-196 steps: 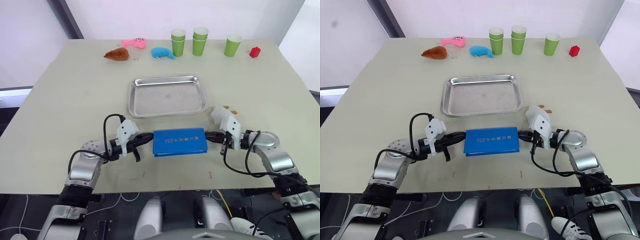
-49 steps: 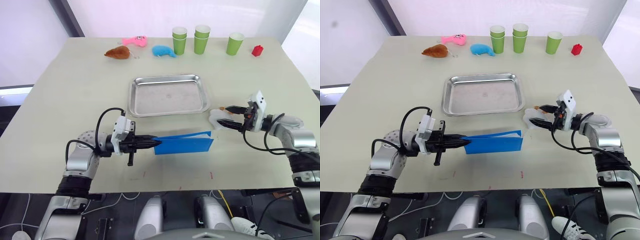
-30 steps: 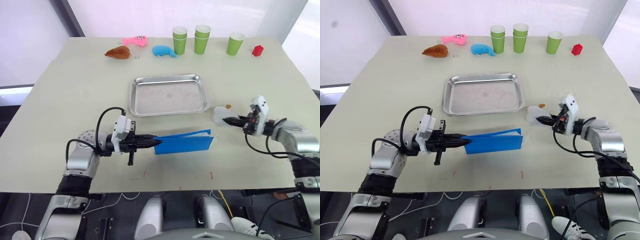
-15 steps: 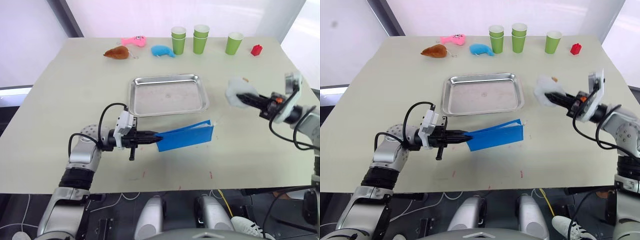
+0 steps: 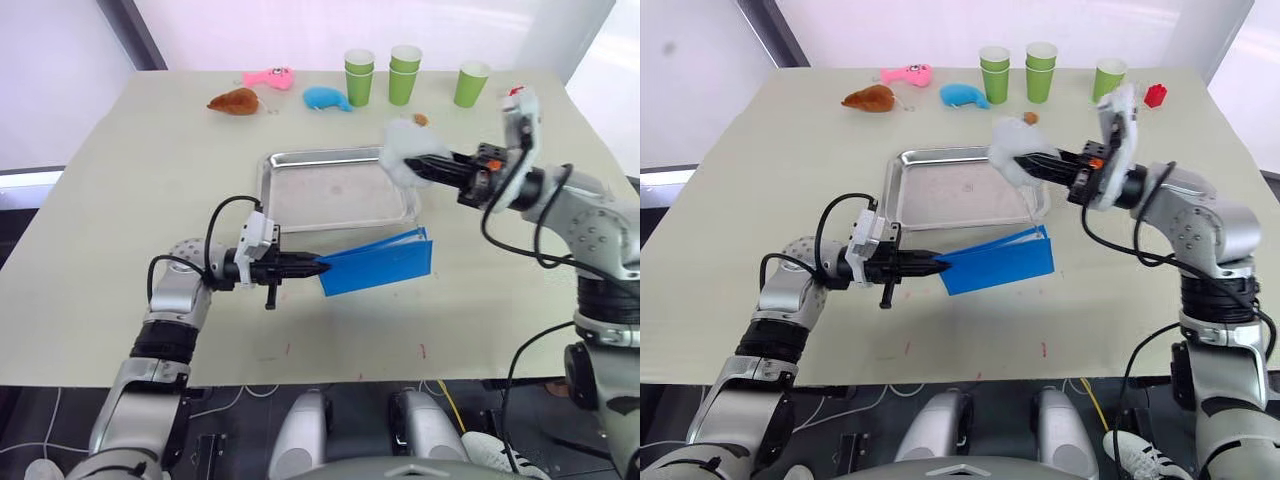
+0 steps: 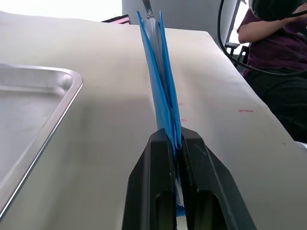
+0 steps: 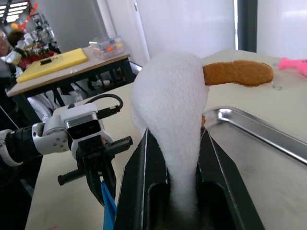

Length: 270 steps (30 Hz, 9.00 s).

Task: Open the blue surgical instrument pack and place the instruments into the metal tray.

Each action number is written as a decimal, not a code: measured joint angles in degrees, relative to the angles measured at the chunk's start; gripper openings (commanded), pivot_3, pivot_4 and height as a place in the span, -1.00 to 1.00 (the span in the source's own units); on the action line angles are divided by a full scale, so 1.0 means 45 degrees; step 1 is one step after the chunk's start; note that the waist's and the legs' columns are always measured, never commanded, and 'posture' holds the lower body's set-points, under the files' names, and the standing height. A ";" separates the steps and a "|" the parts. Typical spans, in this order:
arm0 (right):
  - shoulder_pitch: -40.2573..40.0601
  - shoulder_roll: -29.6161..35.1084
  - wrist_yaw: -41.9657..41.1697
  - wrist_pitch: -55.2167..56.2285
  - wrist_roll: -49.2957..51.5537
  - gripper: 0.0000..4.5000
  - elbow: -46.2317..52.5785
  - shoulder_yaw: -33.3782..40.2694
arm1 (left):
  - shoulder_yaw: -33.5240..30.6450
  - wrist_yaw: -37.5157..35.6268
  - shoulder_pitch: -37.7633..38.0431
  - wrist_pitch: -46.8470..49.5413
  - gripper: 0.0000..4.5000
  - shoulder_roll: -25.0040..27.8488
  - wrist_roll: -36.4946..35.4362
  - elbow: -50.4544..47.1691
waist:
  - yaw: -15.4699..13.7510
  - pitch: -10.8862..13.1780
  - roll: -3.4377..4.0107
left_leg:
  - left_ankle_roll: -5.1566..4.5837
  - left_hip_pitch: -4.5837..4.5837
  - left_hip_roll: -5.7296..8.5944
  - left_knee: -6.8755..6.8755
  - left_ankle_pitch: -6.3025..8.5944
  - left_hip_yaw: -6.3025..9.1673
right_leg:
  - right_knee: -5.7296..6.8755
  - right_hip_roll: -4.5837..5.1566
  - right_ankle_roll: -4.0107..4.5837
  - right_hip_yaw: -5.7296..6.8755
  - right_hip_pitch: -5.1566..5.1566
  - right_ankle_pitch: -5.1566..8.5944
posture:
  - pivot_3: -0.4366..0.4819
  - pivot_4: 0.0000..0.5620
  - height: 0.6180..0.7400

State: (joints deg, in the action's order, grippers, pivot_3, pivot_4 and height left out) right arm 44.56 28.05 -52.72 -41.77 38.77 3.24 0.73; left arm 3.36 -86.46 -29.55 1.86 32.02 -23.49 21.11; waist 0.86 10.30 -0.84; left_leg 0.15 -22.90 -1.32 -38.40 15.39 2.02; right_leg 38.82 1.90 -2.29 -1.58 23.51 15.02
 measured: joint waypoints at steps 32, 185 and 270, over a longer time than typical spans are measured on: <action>-0.0578 -0.2635 -0.3461 0.9174 -0.6751 -0.50 -0.1765 -0.6060 | -0.0124 0.0087 -0.1364 -0.1079 -1.00 -0.0640 0.0926 0.1834 | 0.0052 -0.0001 -0.0001 | 0.0006 0.0012 0.0003 -0.0016 -0.0005 0.0015 | 0.0033 -0.0005 0.0003 0.0012 0.0003 -0.0001 | -0.05 -0.47 1.00; -0.1685 0.0196 -0.6511 0.5649 -0.3034 -1.00 -0.5414 -0.0926 | -0.1179 0.2744 0.3804 -0.0051 -0.99 0.3800 0.1196 -0.3313 | -0.0006 0.0001 0.0011 | 0.0006 0.0021 0.0000 -0.0016 -0.0005 -0.0008 | 0.0029 0.0006 0.0004 -0.0006 -0.0005 -0.0003 | -0.05 -0.47 1.00; -0.2650 -0.0766 -0.6115 0.7270 -0.3984 -1.00 -0.4183 -0.1618 | -0.0586 0.1487 -0.0318 0.1124 0.98 0.1959 0.0929 -0.0965 | 0.0299 0.0005 0.0005 | 0.0008 0.0008 0.0001 -0.0023 -0.0006 -0.0007 | 0.0035 0.0000 0.0004 -0.0006 0.0005 -0.0003 | -0.05 -0.47 1.00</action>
State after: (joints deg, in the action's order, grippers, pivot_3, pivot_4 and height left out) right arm 32.63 24.61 -80.24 -9.06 20.85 -15.58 -6.55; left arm 0.72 -79.77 -30.98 6.91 40.84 -19.31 16.77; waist 2.20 10.32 -0.82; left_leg 0.18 -22.86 -1.32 -38.51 15.36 1.99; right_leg 38.97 1.90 -2.27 -1.61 23.53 15.01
